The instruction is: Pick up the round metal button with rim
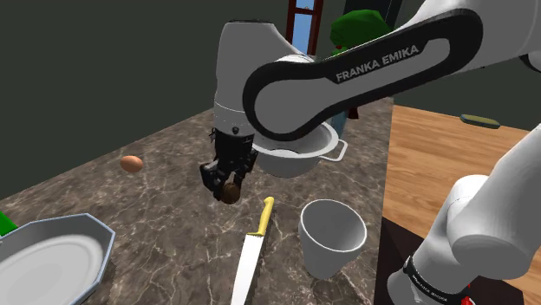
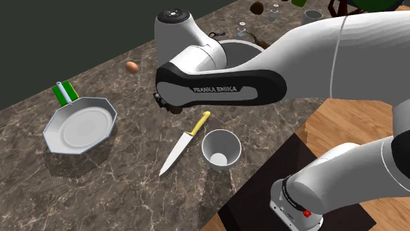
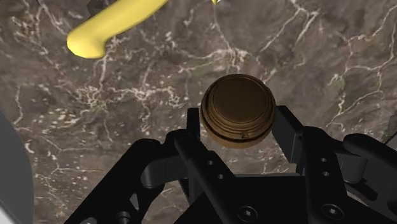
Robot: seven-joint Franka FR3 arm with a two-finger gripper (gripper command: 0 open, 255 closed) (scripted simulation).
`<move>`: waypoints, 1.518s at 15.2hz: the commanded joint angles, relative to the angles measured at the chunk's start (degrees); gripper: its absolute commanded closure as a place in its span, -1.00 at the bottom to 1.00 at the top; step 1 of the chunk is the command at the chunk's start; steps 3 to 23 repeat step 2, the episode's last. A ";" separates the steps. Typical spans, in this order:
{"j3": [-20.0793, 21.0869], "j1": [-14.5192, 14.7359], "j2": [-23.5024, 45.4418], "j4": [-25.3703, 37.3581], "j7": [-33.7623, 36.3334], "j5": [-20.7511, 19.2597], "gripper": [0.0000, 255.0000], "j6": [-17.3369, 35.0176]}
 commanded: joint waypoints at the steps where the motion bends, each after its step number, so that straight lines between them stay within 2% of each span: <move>1: -0.12 -0.01 -0.37 0.58 -0.11 0.14 1.00 -0.95; 23: -0.12 -0.01 -0.37 0.59 -0.11 0.14 1.00 -0.95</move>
